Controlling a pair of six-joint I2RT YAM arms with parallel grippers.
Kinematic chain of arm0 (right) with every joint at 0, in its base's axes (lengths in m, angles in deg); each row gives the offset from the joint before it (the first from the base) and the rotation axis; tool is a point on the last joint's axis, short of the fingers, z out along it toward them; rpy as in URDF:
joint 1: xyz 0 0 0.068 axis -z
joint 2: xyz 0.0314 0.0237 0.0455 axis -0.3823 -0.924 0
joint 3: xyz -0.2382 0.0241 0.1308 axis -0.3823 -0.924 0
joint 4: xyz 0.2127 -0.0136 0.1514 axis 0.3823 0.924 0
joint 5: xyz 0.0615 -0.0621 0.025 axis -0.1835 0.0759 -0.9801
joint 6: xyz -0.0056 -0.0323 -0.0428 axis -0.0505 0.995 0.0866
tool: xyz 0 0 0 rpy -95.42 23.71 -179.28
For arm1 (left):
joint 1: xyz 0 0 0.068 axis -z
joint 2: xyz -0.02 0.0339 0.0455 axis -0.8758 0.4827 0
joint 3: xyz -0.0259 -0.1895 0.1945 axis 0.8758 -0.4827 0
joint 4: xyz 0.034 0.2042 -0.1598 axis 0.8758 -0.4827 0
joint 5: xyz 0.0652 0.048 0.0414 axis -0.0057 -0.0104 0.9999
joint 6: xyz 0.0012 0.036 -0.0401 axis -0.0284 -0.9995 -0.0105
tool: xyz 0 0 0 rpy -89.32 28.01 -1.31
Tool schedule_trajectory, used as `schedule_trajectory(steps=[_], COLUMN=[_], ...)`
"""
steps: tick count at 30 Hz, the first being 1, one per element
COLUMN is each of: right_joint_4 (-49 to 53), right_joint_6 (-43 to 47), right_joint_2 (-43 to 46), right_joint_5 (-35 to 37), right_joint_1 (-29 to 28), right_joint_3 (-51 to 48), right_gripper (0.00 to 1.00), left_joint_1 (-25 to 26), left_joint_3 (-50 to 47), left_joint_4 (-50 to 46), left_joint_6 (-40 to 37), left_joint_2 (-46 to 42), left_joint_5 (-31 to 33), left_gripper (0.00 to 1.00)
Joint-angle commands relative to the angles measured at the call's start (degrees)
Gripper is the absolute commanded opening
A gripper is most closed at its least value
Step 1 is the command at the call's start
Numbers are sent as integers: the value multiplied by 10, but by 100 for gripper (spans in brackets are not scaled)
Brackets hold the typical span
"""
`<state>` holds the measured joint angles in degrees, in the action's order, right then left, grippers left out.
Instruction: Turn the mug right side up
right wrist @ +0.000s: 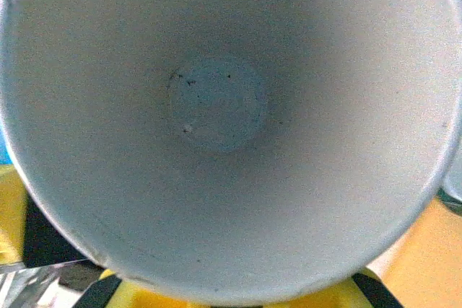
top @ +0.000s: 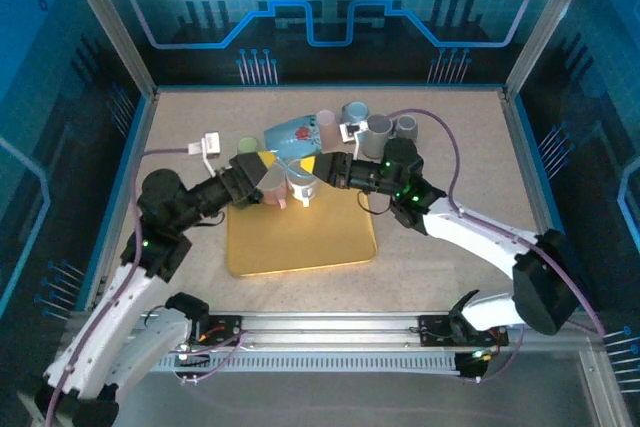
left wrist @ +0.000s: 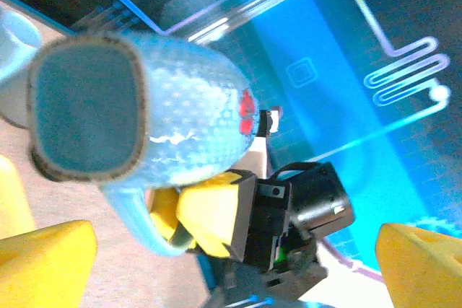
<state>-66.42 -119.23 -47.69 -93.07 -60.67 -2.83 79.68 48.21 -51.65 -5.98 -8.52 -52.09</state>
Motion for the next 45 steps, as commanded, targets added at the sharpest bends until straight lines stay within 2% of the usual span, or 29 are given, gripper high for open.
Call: schedule_trajectory(steps=[1,8,15,19,28,36,45], right_joint_4=[112,385,563,601,671,689,696], right_joint_6=[123,287,384,403,414,440,445], right_joint_2=[69,136,118,76,-81,-190,-272], right_joint_5=[55,183,318,347,403,458,467], right_joint_1=[7,10,10,10,8,-10,-20], right_joint_3=[-11,43,107,130,214,267,313], right_gripper=[0,0,0,0,0,0,5], left_joint_1=[3,6,6,6,6,5,4], left_joint_3=[21,71,65,58,51,41,39], left_joint_4=[-192,-380,-426,-419,-411,-391,-393], left_joint_6=[-130,-243,-292,-300,-317,-305,-304], left_joint_2=[-57,-79,-77,-77,-79,-76,-77], left_joint_5=[71,176,206,212,223,217,228], left_gripper=[99,99,99,99,99,99,99])
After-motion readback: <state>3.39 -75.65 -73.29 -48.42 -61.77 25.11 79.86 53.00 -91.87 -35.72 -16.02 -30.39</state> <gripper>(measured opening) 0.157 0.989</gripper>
